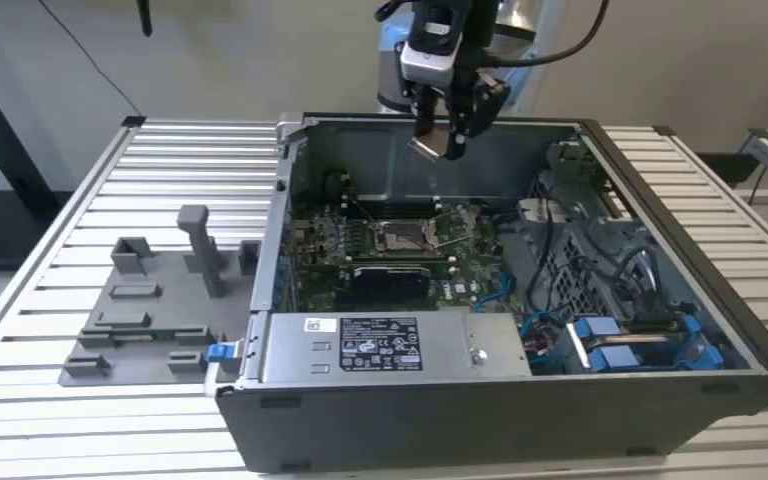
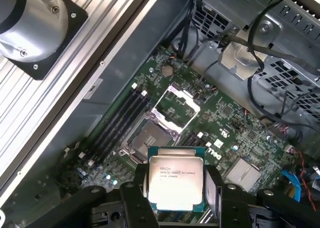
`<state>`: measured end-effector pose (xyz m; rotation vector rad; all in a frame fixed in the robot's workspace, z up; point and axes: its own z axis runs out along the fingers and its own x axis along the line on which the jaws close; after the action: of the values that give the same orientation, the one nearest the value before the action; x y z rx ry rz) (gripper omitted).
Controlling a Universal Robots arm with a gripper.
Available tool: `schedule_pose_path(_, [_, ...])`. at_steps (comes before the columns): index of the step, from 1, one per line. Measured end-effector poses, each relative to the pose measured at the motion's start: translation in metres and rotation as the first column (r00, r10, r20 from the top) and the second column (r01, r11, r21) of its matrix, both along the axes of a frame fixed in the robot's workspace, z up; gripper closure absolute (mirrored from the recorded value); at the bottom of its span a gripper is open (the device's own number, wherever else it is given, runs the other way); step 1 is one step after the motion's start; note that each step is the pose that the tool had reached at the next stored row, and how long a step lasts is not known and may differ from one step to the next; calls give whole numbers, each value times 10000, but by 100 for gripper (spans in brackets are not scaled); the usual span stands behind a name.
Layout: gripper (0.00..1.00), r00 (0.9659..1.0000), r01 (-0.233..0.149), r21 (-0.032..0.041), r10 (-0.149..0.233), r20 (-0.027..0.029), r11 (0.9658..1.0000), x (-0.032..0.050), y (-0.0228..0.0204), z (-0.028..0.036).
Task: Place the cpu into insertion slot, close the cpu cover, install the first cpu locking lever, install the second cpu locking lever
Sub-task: 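Place the cpu into insertion slot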
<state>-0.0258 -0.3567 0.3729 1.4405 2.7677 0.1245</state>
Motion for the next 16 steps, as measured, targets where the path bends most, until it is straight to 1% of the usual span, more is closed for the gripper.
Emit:
schedule_pose_path(4, [45,9996,292,1,-292,0,9996,0,0,-4])
schedule_pose_path(10, [45,9977,677,0,-677,0,9977,0,1,-7])
schedule_pose_path(13, [45,9959,907,3,-907,1,9959,0,2,-12])
schedule_pose_path(16, [45,9932,1168,1,-1168,-6,9932,0,3,-15])
